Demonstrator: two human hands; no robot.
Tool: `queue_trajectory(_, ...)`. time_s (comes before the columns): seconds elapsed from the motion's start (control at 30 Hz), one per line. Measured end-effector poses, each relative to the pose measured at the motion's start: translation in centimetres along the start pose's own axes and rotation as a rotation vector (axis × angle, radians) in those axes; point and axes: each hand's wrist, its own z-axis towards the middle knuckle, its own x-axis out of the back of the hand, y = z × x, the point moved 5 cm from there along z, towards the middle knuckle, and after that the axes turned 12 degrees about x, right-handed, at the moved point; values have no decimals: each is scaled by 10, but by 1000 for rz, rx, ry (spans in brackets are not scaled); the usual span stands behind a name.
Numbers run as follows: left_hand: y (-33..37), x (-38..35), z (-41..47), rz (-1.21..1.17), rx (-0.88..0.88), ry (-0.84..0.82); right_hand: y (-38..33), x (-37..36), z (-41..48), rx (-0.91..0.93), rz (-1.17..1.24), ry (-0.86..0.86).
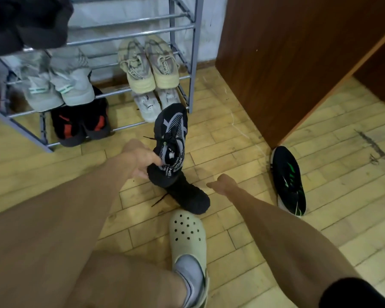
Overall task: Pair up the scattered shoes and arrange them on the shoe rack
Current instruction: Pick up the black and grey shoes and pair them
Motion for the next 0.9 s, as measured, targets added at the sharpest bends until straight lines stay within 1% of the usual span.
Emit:
queue_trajectory(0.1,-13,-8,5,-17,-11,15,0,-18,4,99,-156,-5)
queue_trajectory(0.27,-28,2,19,-12,22,48,-25,-65,-5,412,-483,-77)
queue_trajectory(0.33,-28,9,24,-33,34,52,-29,-77,-1,436,-592,-92)
queue_trajectory(0.4,-26,14,29,-53,40,65,-31,-79,7,410,-635,-61)
queue_trajectory(0.5,-25,16,36,-90,64,32,-38,-77,14,416,-653,-19)
queue_trajectory(0.57,-25,17,39,-120,61,47,-39,-68,17,431,-625,-26)
queue_trajectory(0.6,-25,17,40,-131,57,58,-36,-61,18,423,-565,-41)
queue_trajectory(0.67,-26,17,42,-139,51,73,-24,-41,21,370,-299,-72)
queue_trajectory(0.7,-27,16,43,-137,51,76,-17,-31,22,345,-170,-60)
queue_trajectory(0.73,-28,15,44,-130,52,76,-11,-21,23,333,-103,-19)
queue_trajectory(0.77,-28,14,45,-117,51,73,-8,-12,23,339,-97,44)
queue_trajectory(0.83,-28,10,46,-104,56,67,-3,-1,25,353,-181,162)
queue_trajectory(0.9,-27,6,47,-95,60,68,-5,-3,26,344,-232,170)
